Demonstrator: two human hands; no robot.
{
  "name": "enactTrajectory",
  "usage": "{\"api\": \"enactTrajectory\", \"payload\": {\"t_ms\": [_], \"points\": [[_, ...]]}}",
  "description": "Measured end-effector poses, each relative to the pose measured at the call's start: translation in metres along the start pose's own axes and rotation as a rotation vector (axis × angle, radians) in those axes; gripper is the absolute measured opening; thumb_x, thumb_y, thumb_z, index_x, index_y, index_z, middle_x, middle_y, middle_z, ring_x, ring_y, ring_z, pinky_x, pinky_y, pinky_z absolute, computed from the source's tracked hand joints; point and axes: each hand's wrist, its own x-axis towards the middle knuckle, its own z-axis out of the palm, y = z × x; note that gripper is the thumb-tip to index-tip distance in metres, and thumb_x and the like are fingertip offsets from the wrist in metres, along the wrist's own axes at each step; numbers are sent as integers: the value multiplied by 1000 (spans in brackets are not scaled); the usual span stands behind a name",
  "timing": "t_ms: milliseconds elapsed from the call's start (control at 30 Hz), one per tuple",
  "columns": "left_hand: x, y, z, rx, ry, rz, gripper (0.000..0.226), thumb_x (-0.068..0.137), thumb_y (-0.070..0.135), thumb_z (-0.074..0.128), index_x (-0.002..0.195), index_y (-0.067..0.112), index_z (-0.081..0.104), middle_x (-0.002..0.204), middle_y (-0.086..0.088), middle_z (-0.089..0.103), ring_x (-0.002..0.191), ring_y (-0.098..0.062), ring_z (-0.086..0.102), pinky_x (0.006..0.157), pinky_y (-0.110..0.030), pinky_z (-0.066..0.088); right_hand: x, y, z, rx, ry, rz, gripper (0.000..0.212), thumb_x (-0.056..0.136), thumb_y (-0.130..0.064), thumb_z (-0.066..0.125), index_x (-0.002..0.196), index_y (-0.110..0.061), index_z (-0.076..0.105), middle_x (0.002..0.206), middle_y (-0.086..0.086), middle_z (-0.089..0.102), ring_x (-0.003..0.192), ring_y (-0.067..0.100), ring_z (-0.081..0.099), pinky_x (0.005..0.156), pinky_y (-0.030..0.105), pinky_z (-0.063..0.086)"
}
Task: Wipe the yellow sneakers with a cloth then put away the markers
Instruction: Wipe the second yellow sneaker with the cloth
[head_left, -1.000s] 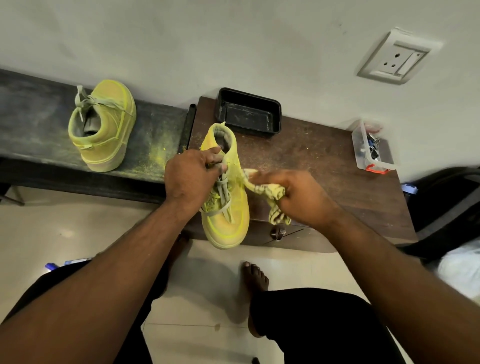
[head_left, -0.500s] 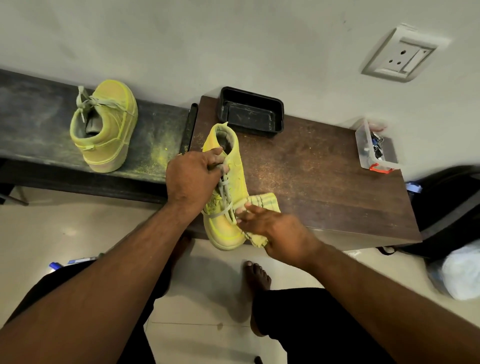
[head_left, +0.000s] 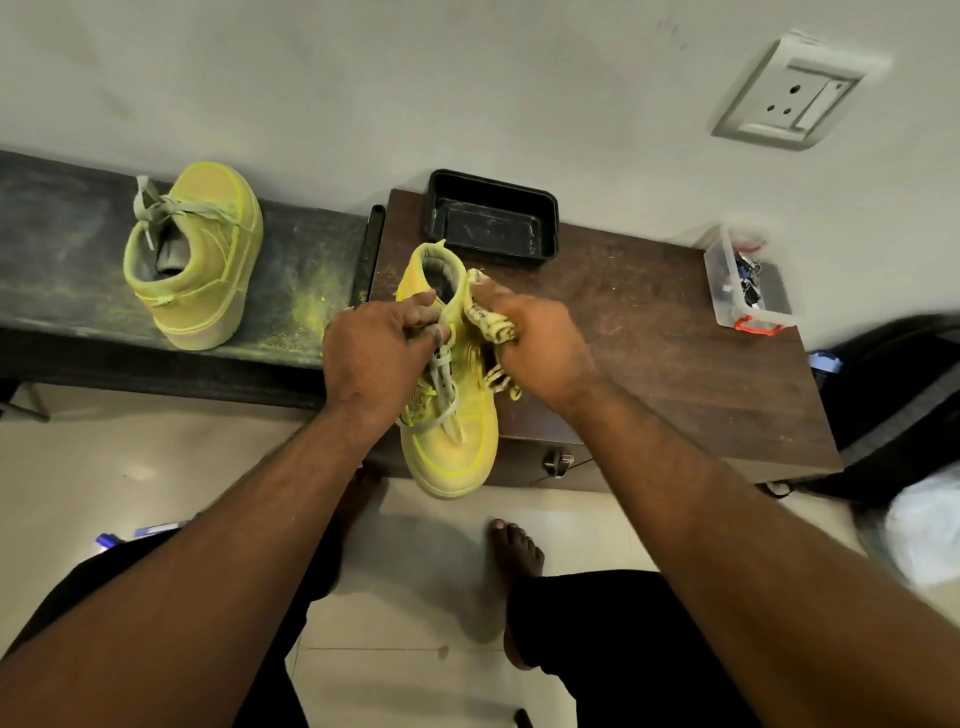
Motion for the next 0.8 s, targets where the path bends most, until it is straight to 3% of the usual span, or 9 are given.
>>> {"api": "enactTrajectory", "payload": {"t_ms": [100,200,267,333,400,500,600,667,800], "points": [[2,-3,0,16,-1,-6,24,80,33,72,102,24,75,110,16,69,96,-4,66,93,-39,50,-21,-5,19,-106,-55,-33,72,78,9,53,145,-15,38,152,5,34,138,18,36,111,22,28],[1,-2,-1,40,-10,-2,27,79,35,72,103,24,74,110,14,70,96,-8,67,93,-38,50,-54,7,21,-238,-250,-127,77,75,8,59,146,-14,35,154,6,29,142,18,29,113,30,32],[1,0,-1,32,-15,-7,26,79,34,73,103,23,75,111,15,69,96,-7,66,94,-37,49,-78,14,20,-352,-302,-330,85,53,12,69,134,-7,53,143,11,47,132,26,46,100,38,46],[0,1,0,6,-9,-15,26,79,34,73,101,22,75,111,17,69,95,-6,67,96,-39,48,-92,22,16,-476,-361,-435,88,34,10,72,120,-7,66,126,10,62,116,27,60,89,36,50],[0,1,0,2,-4,-13,25,79,34,73,101,23,75,111,17,69,94,-5,67,98,-39,47,-97,22,6,-501,-458,-505,81,38,3,70,118,-9,67,123,7,65,113,24,62,87,35,52],[0,-2,2,-13,-7,-7,25,79,33,72,102,22,75,112,16,69,96,-7,67,99,-42,46,-91,19,-22,-434,-545,-383,76,63,5,60,135,-19,54,141,-4,49,131,13,47,108,25,37],[0,-3,3,-18,-6,-3,25,79,33,72,102,22,74,112,16,69,96,-9,67,99,-43,46,-92,14,-20,-354,-219,-192,81,61,13,63,135,-17,53,140,1,51,130,20,48,108,31,28],[1,-3,3,-10,-10,4,25,80,33,71,103,21,74,113,15,68,97,-9,67,100,-45,45,-96,4,0,-329,-97,-70,84,64,12,63,141,-16,45,145,1,44,135,19,42,107,28,23],[1,-3,3,23,2,29,25,81,33,71,103,21,74,113,14,68,95,-10,68,97,-44,47,-85,-13,39,-292,-180,10,77,82,-1,58,150,-18,25,158,-1,21,145,14,21,110,16,12]]}}
